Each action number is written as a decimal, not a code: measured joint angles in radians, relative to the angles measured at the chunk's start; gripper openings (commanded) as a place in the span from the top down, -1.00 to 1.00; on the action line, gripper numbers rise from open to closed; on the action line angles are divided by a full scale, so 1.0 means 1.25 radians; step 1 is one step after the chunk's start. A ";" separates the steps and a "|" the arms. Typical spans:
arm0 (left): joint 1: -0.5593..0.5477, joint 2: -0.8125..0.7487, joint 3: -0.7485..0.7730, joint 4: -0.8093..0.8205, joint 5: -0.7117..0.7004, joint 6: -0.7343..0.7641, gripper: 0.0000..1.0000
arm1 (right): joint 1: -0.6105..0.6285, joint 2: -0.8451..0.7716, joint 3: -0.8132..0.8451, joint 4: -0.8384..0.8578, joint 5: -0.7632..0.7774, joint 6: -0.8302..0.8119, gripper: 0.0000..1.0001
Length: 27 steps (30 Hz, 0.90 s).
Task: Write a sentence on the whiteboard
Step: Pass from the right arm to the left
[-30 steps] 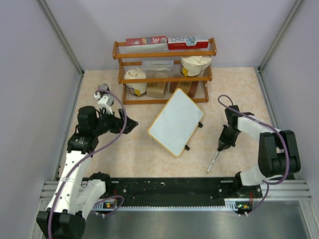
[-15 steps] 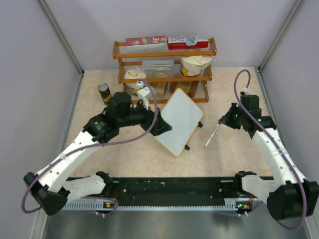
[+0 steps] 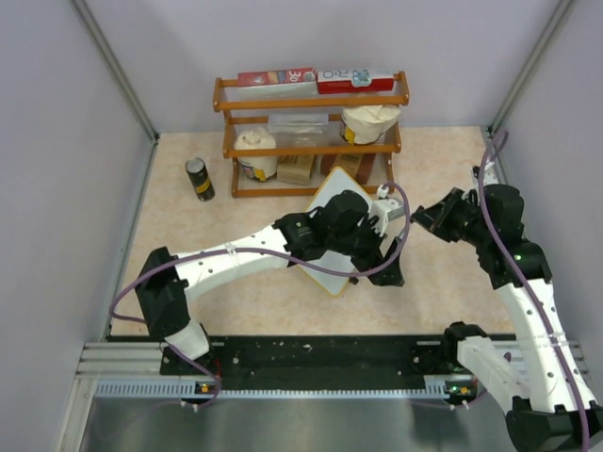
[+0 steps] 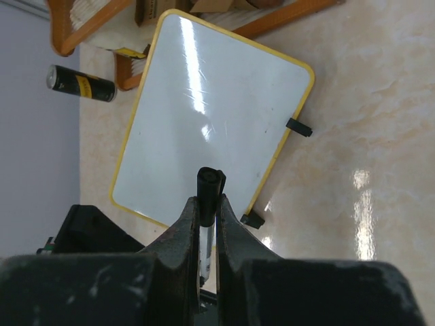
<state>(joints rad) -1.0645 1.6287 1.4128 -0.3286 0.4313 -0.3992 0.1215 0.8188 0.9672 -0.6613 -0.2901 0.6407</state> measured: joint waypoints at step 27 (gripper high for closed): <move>-0.003 -0.201 -0.130 0.036 -0.205 0.035 -0.95 | 0.000 -0.055 0.003 -0.004 -0.047 0.018 1.00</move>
<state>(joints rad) -1.0683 1.3781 1.2507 -0.2836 0.1753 -0.3553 0.1215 0.7506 0.9710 -0.6662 -0.3489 0.6632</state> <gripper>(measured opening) 0.975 0.041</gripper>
